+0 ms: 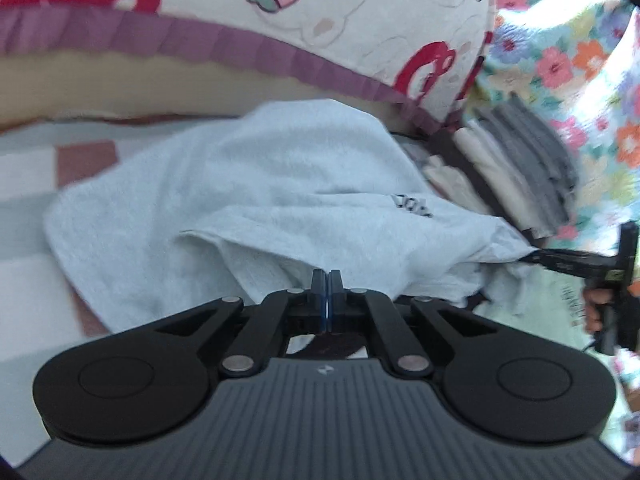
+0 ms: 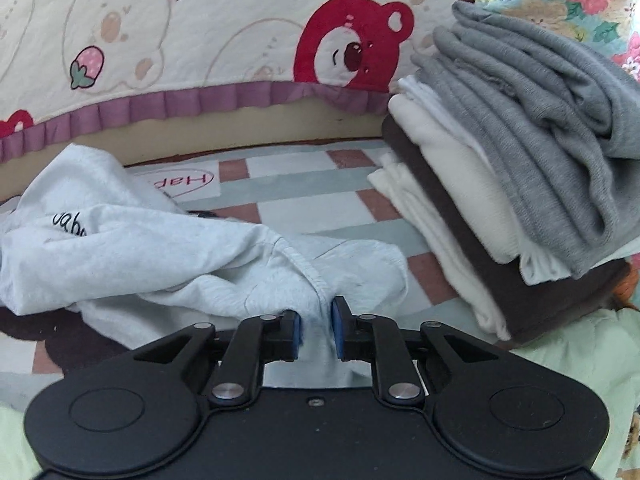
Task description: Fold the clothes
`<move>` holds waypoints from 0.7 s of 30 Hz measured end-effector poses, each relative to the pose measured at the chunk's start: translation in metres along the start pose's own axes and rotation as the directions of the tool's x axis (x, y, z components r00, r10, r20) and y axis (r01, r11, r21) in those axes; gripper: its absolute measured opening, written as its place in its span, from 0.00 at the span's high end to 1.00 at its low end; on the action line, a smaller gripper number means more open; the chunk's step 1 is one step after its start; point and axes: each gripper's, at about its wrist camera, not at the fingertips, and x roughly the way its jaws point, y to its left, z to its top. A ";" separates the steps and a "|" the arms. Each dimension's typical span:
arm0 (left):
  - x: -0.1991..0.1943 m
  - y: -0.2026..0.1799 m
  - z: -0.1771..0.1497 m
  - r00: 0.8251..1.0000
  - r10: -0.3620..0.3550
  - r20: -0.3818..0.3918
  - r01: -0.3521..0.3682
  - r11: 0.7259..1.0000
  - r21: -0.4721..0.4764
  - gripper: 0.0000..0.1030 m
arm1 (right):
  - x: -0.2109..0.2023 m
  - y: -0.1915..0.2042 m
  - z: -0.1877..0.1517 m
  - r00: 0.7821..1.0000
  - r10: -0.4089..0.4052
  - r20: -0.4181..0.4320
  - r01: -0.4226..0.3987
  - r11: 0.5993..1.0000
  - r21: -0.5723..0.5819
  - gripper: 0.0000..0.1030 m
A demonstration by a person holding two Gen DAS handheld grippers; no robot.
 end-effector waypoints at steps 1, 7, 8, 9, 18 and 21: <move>0.000 0.003 0.000 1.000 0.006 -0.006 -0.006 1.000 -0.014 0.97 | 0.000 0.002 -0.001 1.000 0.003 -0.002 -0.003 1.000 -0.006 0.73; 0.021 0.023 -0.006 0.995 0.051 -0.089 -0.058 0.995 -0.080 0.63 | -0.001 0.017 -0.002 1.000 0.010 -0.001 -0.010 0.997 -0.082 0.53; 0.024 0.023 -0.007 0.995 0.048 -0.092 -0.055 0.995 -0.080 0.55 | -0.001 0.019 -0.003 1.000 0.007 -0.002 -0.007 0.996 -0.094 0.51; 0.028 0.023 -0.008 0.994 0.046 -0.095 -0.053 0.995 -0.080 0.51 | -0.001 0.020 -0.003 1.000 0.004 -0.003 -0.004 0.994 -0.106 0.50; 0.017 -0.002 -0.003 0.998 0.055 0.020 -0.057 0.990 0.127 0.99 | 0.016 0.022 -0.017 0.997 -0.044 -0.058 0.036 0.989 -0.145 0.33; -0.026 -0.006 0.017 0.983 0.032 0.182 -0.051 0.994 0.097 0.99 | 0.025 0.019 -0.020 0.994 -0.074 -0.081 0.061 0.985 -0.159 0.31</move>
